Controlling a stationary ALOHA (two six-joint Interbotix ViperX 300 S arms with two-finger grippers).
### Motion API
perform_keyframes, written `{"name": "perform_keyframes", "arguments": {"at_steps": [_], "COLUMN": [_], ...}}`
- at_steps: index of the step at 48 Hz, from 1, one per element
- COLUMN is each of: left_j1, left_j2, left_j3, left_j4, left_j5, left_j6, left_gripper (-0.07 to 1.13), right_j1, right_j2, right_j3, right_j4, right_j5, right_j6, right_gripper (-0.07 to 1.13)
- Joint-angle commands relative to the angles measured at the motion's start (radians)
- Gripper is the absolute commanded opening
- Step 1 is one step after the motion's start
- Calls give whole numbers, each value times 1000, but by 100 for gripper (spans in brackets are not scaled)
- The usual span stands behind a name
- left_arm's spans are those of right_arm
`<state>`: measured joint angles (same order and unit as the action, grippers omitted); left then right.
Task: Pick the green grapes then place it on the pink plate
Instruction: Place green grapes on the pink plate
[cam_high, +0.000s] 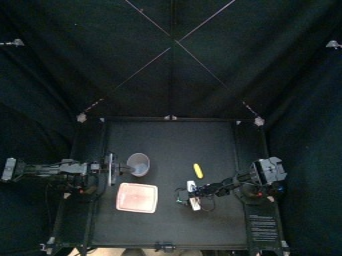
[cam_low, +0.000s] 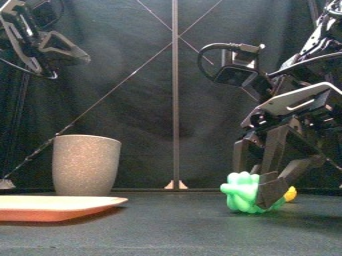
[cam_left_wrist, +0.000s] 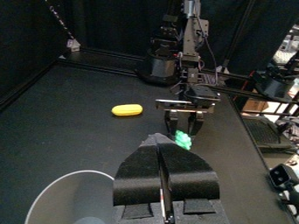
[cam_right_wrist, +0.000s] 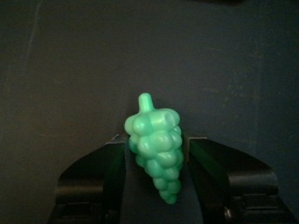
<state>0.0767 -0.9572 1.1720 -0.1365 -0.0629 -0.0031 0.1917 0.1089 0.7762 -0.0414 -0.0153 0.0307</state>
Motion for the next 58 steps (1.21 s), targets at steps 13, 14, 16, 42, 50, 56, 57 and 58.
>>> {"name": "perform_keyframes", "arguments": {"at_steps": [13,14,16,42,50,56,57,58], "left_j1": [9,11,12,37,37,37,38,38], "left_j2": [3,5,3,3,2,2,2,2], "left_j3": [-17,-18,-17,-12,-11,-9,-8,-6], "left_j4": [0,0,0,0,2,3,5,3], "left_j5": [-15,-17,-20,-71,-71,-72,-72,-72], "left_j6": [3,3,3,3,5,5,5,5], "left_gripper": [7,7,7,7,7,7,7,7], "right_j1": [-3,-5,-8,-60,-60,-66,-67,-69], "right_j2": [-29,-28,-23,339,411,451,457,463], "right_j3": [-144,-160,-195,-681,-796,-876,-885,-894], "right_j4": [-31,-43,-69,-164,-161,-166,-164,-166], "right_j5": [2,2,2,3,72,153,166,178], "right_j6": [-17,-17,-14,-3,-3,-3,-3,-3], "right_gripper": [66,66,66,66,66,66,66,66]}}
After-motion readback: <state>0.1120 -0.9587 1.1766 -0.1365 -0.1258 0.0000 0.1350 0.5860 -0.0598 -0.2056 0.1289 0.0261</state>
